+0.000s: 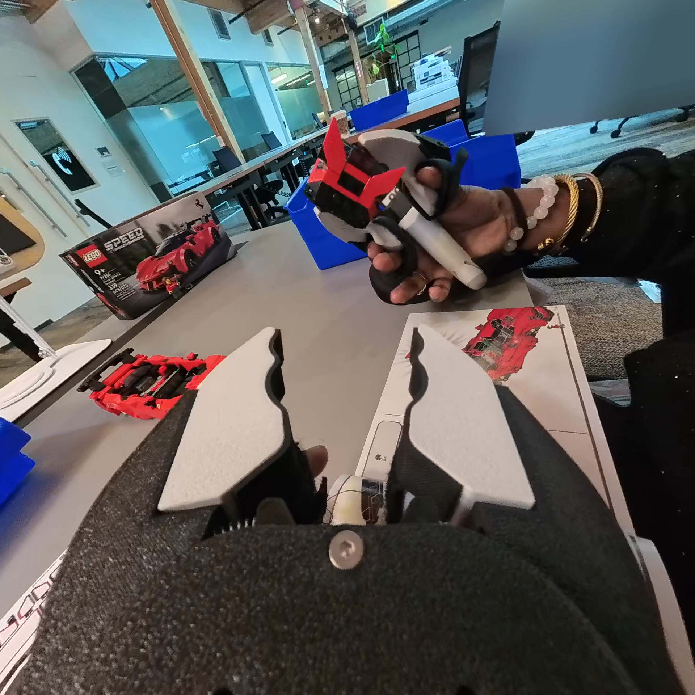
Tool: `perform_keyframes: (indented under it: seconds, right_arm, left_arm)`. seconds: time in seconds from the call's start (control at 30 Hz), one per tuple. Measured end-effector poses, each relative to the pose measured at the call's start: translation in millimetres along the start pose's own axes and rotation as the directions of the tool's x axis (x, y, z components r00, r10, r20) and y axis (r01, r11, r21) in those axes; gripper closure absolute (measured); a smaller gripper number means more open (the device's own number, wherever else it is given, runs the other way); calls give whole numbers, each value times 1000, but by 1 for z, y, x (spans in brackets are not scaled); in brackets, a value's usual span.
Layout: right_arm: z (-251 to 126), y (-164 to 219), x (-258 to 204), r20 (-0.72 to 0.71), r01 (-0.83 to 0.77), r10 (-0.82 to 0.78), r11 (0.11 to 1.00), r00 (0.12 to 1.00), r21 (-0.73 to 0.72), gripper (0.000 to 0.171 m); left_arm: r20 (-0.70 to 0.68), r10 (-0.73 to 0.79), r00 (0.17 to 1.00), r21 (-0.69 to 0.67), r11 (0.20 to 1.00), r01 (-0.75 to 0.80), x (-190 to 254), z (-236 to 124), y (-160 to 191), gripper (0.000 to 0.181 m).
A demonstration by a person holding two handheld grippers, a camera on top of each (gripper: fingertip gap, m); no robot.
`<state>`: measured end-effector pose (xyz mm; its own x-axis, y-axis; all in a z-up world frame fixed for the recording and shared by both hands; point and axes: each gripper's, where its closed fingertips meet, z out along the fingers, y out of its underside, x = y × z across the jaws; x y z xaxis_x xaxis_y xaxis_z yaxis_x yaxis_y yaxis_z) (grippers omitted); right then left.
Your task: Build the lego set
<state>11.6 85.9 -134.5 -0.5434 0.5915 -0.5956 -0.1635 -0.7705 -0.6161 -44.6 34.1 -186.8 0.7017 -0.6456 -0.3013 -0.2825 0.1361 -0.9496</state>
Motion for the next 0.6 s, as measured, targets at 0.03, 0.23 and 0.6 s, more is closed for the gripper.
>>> perform_keyframes:
  seconds: [0.03, 0.23, 0.6]
  right_arm:
    - [0, 1, 0, -1, 2, -2, 1000, 1000, -6, 130]
    - [3, 11, 1, -11, 13, -14, 998, 1000, -63, 130]
    - [2, 3, -1, 39, -189, 191, 981, 981, -39, 130]
  left_arm:
    - [-2, 2, 1000, -3, 1000, -2, 0, 0, 0, 115]
    - [-17, 20, 1000, -13, 1000, -20, 4, 1, 2, 115]
    - [-1, 42, 999, -6, 999, -42, 2, 2, 1, 117]
